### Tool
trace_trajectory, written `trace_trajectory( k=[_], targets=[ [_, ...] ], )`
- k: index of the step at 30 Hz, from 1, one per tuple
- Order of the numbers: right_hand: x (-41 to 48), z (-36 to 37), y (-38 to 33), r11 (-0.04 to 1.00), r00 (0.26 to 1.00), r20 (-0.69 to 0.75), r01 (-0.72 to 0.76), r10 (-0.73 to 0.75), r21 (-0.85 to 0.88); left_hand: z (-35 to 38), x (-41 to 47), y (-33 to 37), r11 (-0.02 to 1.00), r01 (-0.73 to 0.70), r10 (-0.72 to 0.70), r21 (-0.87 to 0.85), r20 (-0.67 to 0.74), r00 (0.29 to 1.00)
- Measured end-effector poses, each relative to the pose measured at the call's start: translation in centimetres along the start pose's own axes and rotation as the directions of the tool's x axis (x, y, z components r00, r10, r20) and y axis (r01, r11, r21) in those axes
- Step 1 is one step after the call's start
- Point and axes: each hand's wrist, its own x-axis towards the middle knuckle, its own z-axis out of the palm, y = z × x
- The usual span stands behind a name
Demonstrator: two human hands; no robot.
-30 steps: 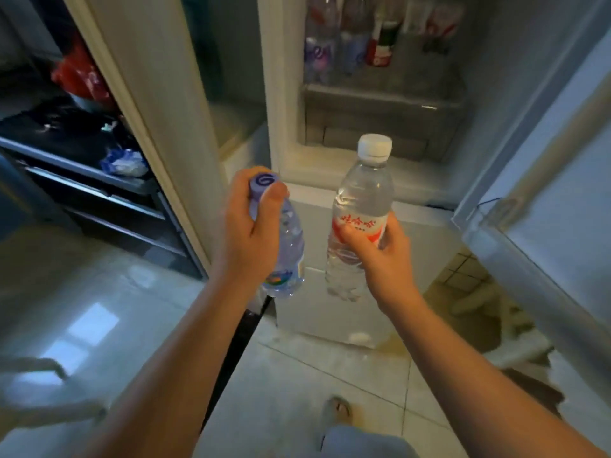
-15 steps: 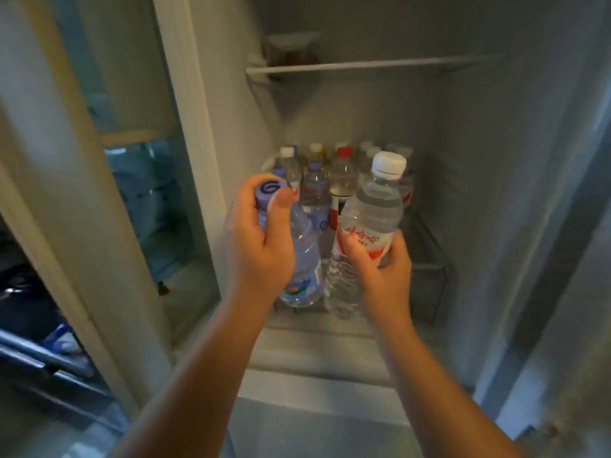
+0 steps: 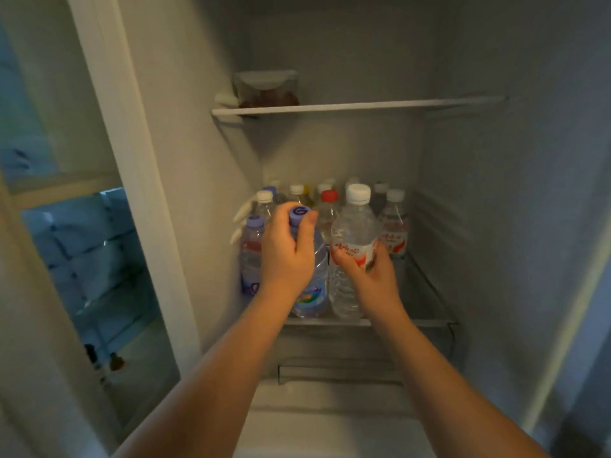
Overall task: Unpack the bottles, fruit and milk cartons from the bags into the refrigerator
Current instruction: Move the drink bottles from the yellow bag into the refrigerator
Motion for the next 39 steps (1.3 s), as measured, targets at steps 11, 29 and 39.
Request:
trace_trajectory(
  k=[11,29,39],
  targets=[
    [-0.4,0.4,6.2,0.979,0.997,0.057,-0.043,0.055,-0.2,2.3,-1.6,-6.6,0.989,0.134,-0.139,0.066,0.072,0.988],
    [-0.6,-2.5,8.8,0.809,0.985,0.147,0.016,0.088,-0.588,0.8,-8.1,-10.5,0.809,-0.086,0.06,0.582,0.063,0.996],
    [-0.5,-2.5,9.1,0.837,0.982,0.112,-0.069,0.154,-0.543,-0.4,-11.3,-12.0,0.911,0.061,-0.089,0.407,0.052,0.995]
  ],
)
